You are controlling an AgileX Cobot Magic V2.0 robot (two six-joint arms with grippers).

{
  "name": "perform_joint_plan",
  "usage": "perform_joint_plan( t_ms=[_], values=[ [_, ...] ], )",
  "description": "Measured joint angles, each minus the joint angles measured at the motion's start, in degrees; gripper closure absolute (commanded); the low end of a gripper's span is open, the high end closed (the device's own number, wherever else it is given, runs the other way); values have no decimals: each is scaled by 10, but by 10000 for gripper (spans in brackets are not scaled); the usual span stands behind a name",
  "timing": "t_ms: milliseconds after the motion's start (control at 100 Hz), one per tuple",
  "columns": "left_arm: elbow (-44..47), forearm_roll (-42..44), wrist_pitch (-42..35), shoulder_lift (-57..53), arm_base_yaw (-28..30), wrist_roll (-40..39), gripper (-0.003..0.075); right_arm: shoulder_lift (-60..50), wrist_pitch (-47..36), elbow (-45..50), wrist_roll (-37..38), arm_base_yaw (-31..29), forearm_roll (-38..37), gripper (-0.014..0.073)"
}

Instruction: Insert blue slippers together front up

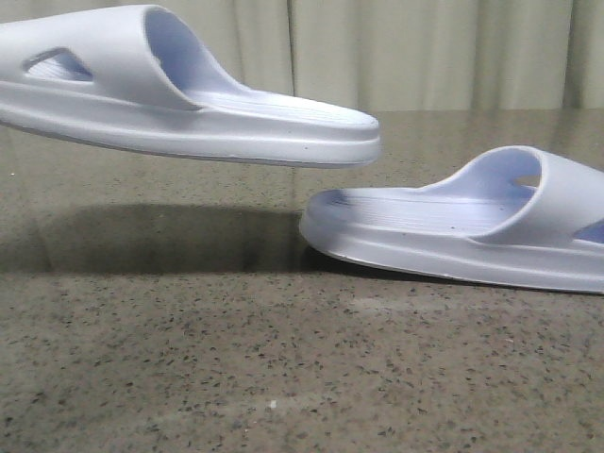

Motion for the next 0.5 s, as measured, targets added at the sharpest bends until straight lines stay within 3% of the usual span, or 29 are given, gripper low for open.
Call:
perform_joint_plan(
  t_ms=[500],
  values=[
    [0,0,1,0,0,0,701,0,7,0,0,0,42,299]
  ],
)
